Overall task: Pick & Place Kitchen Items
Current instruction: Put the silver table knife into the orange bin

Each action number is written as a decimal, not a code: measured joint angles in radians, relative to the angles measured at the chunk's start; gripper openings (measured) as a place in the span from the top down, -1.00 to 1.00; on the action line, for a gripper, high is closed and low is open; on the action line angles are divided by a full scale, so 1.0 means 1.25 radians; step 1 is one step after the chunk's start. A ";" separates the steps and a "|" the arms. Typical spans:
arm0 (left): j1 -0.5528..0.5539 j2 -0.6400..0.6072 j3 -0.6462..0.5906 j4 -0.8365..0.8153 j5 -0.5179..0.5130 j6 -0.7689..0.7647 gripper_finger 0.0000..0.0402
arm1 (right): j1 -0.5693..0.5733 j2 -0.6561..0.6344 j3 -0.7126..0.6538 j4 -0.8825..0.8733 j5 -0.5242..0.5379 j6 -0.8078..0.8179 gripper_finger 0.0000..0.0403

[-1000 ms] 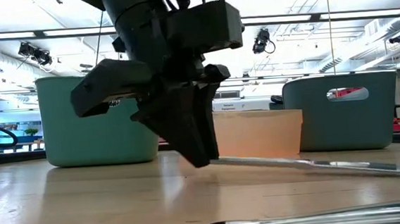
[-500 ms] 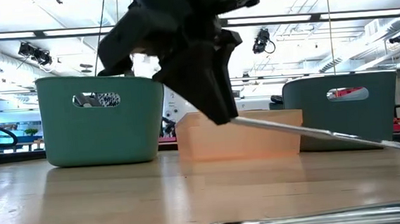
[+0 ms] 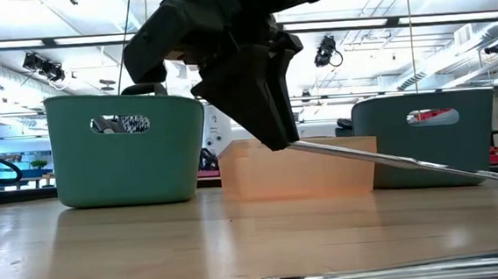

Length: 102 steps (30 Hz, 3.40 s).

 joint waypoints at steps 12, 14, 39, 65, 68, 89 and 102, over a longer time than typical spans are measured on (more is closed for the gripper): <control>0.000 -0.001 0.000 0.000 -0.015 0.006 0.58 | -0.129 -0.001 0.041 0.008 0.016 -0.159 -0.34; 0.000 -0.001 0.000 0.000 -0.015 0.008 0.58 | -0.146 -0.001 0.041 0.034 0.011 -0.192 -0.41; 0.002 -0.005 0.097 -0.133 -0.149 0.042 0.58 | -0.097 -0.085 0.041 -0.026 0.186 -0.153 -0.33; 0.271 -0.173 0.198 -0.458 -0.219 0.102 0.58 | 0.095 -0.062 -0.097 0.131 0.233 0.019 0.94; 0.325 -0.183 0.199 -0.481 -0.209 0.139 0.58 | 0.078 -0.055 -0.167 0.283 0.185 0.007 0.91; 0.482 -0.116 0.192 -0.496 -0.038 0.483 0.58 | 0.001 -0.056 -0.229 0.343 0.088 -0.019 0.94; 0.473 0.005 0.192 -0.431 -0.005 0.609 0.58 | -0.002 -0.056 -0.272 0.385 0.067 0.032 0.95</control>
